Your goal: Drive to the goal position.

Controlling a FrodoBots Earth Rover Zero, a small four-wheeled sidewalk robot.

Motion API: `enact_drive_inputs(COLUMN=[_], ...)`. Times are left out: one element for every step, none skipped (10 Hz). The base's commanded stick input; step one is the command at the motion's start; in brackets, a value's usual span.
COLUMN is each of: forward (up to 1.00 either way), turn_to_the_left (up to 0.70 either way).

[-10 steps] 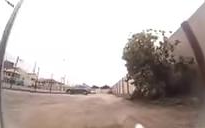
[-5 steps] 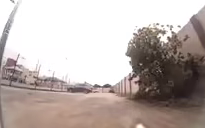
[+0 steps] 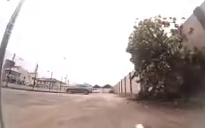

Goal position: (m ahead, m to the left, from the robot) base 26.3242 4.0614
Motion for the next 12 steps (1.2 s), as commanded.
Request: enact_drive_inputs(forward=[0.98,0.98,0.98,0.98,0.98,0.98,0.98,0.98,0.98,0.98,0.98,0.98], turn_to_the_left=[0.04,0.04,0.04,0.04,0.04,0.04,0.04,0.04,0.04,0.04,0.04,0.04])
